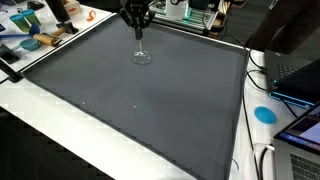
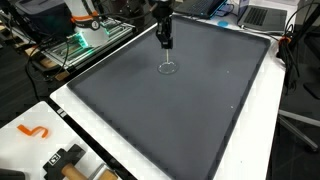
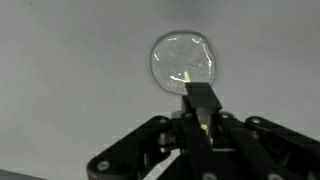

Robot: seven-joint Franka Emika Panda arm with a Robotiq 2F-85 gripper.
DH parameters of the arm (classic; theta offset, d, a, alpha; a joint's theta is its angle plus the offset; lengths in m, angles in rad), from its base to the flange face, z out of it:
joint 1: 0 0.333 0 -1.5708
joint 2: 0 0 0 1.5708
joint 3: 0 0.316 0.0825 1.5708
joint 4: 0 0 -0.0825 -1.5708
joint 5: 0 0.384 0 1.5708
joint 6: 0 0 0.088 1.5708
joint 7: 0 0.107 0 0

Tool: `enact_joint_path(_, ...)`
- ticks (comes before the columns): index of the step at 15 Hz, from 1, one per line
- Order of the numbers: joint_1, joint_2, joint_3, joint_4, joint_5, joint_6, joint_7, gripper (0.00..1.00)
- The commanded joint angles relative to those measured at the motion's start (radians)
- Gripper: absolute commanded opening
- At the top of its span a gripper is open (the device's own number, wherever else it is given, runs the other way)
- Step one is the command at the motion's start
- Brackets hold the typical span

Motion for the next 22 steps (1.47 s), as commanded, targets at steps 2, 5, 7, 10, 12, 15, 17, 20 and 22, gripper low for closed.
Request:
enact_joint_path(2,-0.015,0.033,0.010,-0.024,-0.005,0.057,-0.001,0.03)
enact_joint_path(5,-0.018,0.055,0.014,-0.027,-0.001,0.083,-0.002,0.03)
enact_joint_path(7,-0.020,0.067,0.016,-0.029,0.001,0.095,-0.002,0.03)
enact_joint_path(10,-0.024,0.083,0.019,-0.030,-0.001,0.110,-0.001,0.03)
enact_joint_path(12,-0.026,0.089,0.020,-0.032,-0.003,0.117,0.001,0.03)
enact_joint_path(15,-0.028,0.093,0.021,-0.035,-0.004,0.118,0.002,0.03)
enact_joint_path(17,-0.028,0.094,0.020,-0.036,-0.011,0.116,0.005,0.03)
enact_joint_path(20,-0.030,0.093,0.019,-0.035,-0.013,0.112,0.007,0.03)
enact_joint_path(22,-0.030,0.089,0.019,-0.035,-0.011,0.108,0.006,0.03)
